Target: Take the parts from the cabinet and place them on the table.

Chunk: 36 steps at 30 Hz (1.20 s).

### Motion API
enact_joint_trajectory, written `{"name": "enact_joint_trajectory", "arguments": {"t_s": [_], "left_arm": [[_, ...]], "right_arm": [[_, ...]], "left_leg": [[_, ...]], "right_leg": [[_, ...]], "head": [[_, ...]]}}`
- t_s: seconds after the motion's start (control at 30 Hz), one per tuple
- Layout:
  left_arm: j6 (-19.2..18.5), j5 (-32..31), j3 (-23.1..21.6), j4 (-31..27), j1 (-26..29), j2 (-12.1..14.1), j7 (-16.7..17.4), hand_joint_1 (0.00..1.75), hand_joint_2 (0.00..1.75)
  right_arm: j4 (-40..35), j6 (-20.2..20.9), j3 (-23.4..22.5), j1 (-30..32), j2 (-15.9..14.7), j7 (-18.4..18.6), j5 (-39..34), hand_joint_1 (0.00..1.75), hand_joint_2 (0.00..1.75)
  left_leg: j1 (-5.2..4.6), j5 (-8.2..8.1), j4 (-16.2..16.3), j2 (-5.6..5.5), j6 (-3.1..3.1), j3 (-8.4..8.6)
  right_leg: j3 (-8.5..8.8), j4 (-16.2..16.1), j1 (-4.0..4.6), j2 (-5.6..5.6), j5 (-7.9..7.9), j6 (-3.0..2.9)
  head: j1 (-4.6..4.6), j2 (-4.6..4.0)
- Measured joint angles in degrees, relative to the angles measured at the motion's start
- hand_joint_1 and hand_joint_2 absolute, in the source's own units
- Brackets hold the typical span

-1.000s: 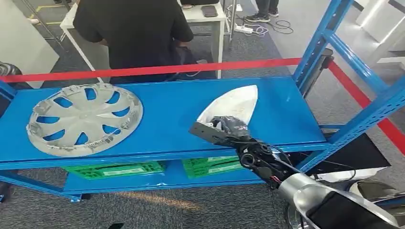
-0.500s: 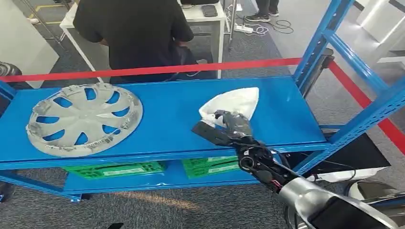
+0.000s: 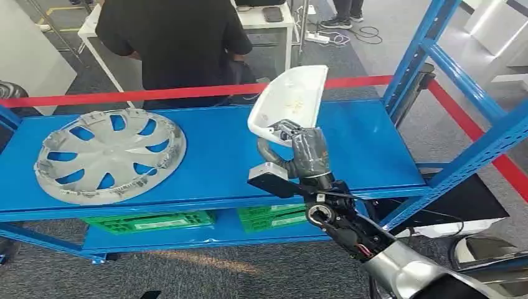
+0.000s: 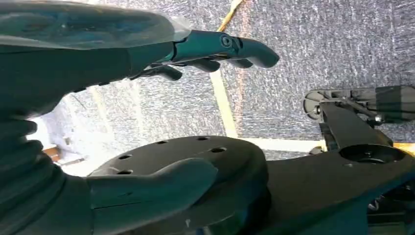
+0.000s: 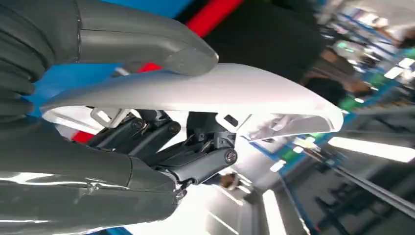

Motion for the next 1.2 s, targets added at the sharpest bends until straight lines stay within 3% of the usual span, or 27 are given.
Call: {"name": "enact_joint_trajectory", "arguments": {"t_s": [0.13, 0.2, 0.23, 0.27, 0.33, 0.4, 0.53, 0.7, 0.77, 0.93, 1.07, 1.2], "left_arm": [[0.0, -0.2, 0.0, 0.0, -0.2, -0.1, -0.2, 0.00, 1.75], [0.0, -0.2, 0.0, 0.0, -0.4, -0.2, -0.1, 0.00, 1.75], [0.0, -0.4, 0.0, 0.0, -0.6, -0.2, 0.3, 0.00, 1.75], [0.0, -0.5, 0.0, 0.0, -0.7, -0.3, 0.6, 0.00, 1.75], [0.0, -0.6, 0.0, 0.0, -0.9, -0.3, 1.0, 0.00, 1.75], [0.0, -0.6, 0.0, 0.0, -1.1, -0.3, 1.3, 0.00, 1.75], [-0.1, -0.7, 0.0, 0.0, -1.3, -0.4, 1.4, 0.00, 1.75], [-0.1, -0.6, 0.0, 0.0, -1.7, -0.5, 1.6, 0.00, 1.75], [-0.1, -0.5, 0.0, 0.0, -1.8, -0.6, 1.6, 0.00, 1.75], [-0.1, 0.0, 0.0, 0.0, -1.6, -0.6, 1.6, 0.00, 1.75], [0.1, 0.3, 0.0, 0.0, -1.5, -0.6, 1.6, 0.00, 1.75], [0.1, 0.5, 0.0, 0.0, -1.3, -0.5, 1.7, 0.00, 1.75]], "right_arm": [[-2.1, 0.0, -1.2, 0.4, 1.0, -1.6, -0.1, 1.75, 1.75], [-2.6, 0.1, -1.5, 0.4, 1.2, -1.6, -3.9, 1.75, 1.75], [-2.6, 1.0, -1.4, 0.3, 1.2, -1.7, -9.2, 1.75, 1.75], [-2.6, 3.8, -1.3, 0.1, 1.2, -1.8, -15.5, 1.75, 1.75], [-2.3, 14.2, -1.1, -0.4, 1.2, -2.2, -32.7, 1.75, 1.75], [-1.8, 20.9, -0.8, -0.5, 1.4, -3.3, -42.4, 1.75, 1.75], [-0.9, 25.2, -0.1, -1.2, 1.7, -3.5, -44.3, 1.75, 1.75], [1.0, 44.5, 2.9, -3.3, 3.0, -3.8, -53.5, 1.75, 1.75], [1.3, 49.9, 4.9, -4.1, 4.4, -3.8, -55.1, 1.75, 1.75], [1.2, 56.3, 9.0, -5.3, 6.6, -1.7, -59.5, 1.75, 1.75], [0.2, 57.2, 12.3, -5.9, 7.5, -1.3, -59.1, 1.75, 1.75], [-1.0, 57.5, 14.9, -6.4, 8.0, -0.9, -57.5, 1.75, 1.75]], "left_leg": [[0.00, 0.00, 0.0, 0.00, 0.00, 0.00], [0.00, 0.00, 0.0, -0.01, 0.00, 0.00], [0.00, 0.00, 0.0, -0.01, 0.00, -0.01], [0.00, 0.00, 0.0, -0.01, 0.00, -0.02], [0.00, 0.00, 0.0, 0.00, 0.00, -0.03], [0.00, 0.01, 0.0, -0.01, 0.02, -0.03], [0.01, 0.03, 0.0, -0.10, 0.04, -0.06], [0.01, 0.02, 0.0, -0.03, 0.04, -0.10], [0.02, 0.03, -0.1, -0.08, 0.04, -0.10], [0.02, 0.03, -0.1, -0.08, 0.04, -0.10], [0.02, 0.03, -0.1, -0.09, 0.04, -0.10], [-0.12, -0.26, 0.4, -0.09, 0.61, -0.26]], "right_leg": [[0.00, 0.0, 0.00, 0.00, 0.00, 0.00], [0.01, 0.0, 0.00, -0.01, 0.00, 0.00], [0.02, 0.0, 0.00, -0.01, 0.00, 0.00], [0.03, 0.0, 0.00, -0.01, 0.00, 0.00], [0.01, 0.0, 0.00, 0.01, 0.01, 0.00], [0.01, 0.0, 0.00, -0.01, 0.01, 0.01], [0.01, 0.0, 0.01, -0.10, 0.00, 0.01], [-0.05, 0.0, 0.01, 0.00, 0.00, 0.01], [-0.05, 0.0, 0.03, -0.04, -0.02, 0.01], [-0.04, 0.0, 0.04, -0.06, -0.04, 0.00], [-0.03, 0.0, 0.04, -0.07, -0.04, 0.00], [0.05, -0.1, -0.23, -0.08, -0.01, 0.45]], "head": [[-0.02, 0.00], [-0.02, 0.00], [-0.02, 0.00], [0.00, 0.00], [-0.02, 0.00], [-0.02, 0.00], [0.00, 0.00], [-0.02, 0.00], [-0.02, 0.00], [-0.02, 0.00], [-0.02, 0.00], [-0.02, 0.00]]}}
